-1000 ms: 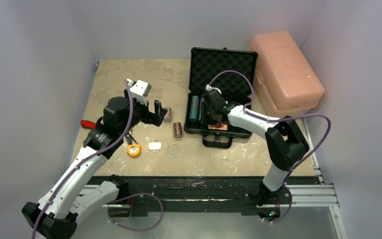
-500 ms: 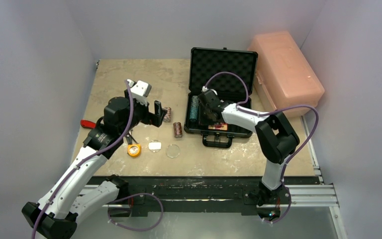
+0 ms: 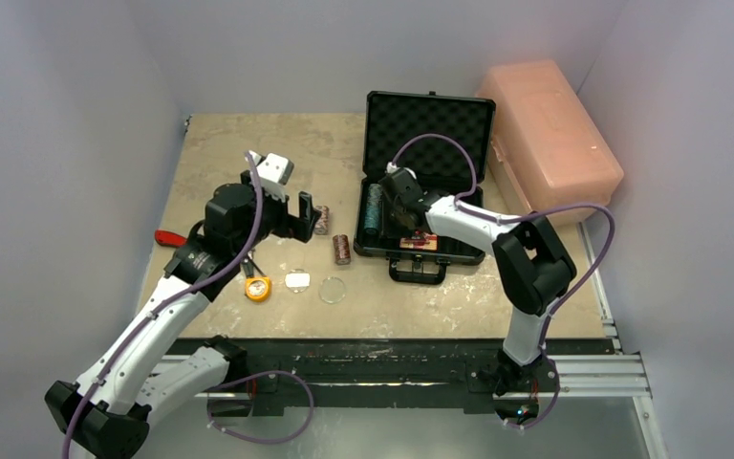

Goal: Pack up texas hold em set

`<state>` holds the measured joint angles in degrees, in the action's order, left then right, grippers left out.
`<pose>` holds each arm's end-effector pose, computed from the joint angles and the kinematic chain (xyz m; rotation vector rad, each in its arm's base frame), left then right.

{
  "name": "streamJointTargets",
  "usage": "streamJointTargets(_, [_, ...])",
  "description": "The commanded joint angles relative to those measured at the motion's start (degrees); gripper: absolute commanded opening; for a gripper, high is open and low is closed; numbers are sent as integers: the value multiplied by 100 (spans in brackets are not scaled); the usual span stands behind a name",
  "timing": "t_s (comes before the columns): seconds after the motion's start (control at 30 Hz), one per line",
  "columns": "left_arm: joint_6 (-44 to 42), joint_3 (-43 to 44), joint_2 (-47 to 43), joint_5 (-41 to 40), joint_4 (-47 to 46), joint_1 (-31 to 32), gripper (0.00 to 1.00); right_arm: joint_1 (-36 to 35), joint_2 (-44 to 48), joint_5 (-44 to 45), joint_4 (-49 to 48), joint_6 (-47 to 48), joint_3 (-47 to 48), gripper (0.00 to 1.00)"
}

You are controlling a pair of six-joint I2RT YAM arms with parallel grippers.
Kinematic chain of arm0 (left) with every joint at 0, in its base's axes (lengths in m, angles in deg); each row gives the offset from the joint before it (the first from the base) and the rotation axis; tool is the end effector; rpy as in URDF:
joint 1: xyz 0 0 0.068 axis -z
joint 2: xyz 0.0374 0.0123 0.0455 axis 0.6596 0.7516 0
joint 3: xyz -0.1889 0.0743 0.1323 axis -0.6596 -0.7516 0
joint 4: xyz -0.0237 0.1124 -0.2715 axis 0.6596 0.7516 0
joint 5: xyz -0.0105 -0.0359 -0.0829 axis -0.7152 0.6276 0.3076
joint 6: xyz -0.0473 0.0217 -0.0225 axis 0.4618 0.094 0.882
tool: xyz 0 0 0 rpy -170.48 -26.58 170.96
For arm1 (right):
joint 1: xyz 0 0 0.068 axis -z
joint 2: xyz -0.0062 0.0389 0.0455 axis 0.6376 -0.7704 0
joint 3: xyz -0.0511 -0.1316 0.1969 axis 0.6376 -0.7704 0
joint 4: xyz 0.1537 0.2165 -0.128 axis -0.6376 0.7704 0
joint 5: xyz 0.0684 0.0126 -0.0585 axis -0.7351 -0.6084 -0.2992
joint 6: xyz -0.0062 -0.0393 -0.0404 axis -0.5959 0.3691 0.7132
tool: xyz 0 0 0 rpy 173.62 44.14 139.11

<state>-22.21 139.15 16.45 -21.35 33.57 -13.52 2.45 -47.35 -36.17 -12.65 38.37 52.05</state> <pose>0.2300 -0.1214 0.3272 0.3255 1.8955 -0.4424 0.3306 0.2459 0.1378 -0.0576 2.5679 0.3613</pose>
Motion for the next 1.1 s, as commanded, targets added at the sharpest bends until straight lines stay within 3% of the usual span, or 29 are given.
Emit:
streamJointTargets(0.0, [-118,265,133,-276,-62,-63,95,25,618,194,-115,209,130,39])
streamJointTargets(0.23, [-171,418,605,-555,195,-156,100,26,1534,211,105,299,14,48])
streamJointTargets(0.6, [131,942,1718,-590,717,-252,100,26,2751,271,240,388,-595,54])
streamJointTargets(1.07, [620,1844,3478,-150,1445,-437,94,25,3371,189,174,379,-1152,56])
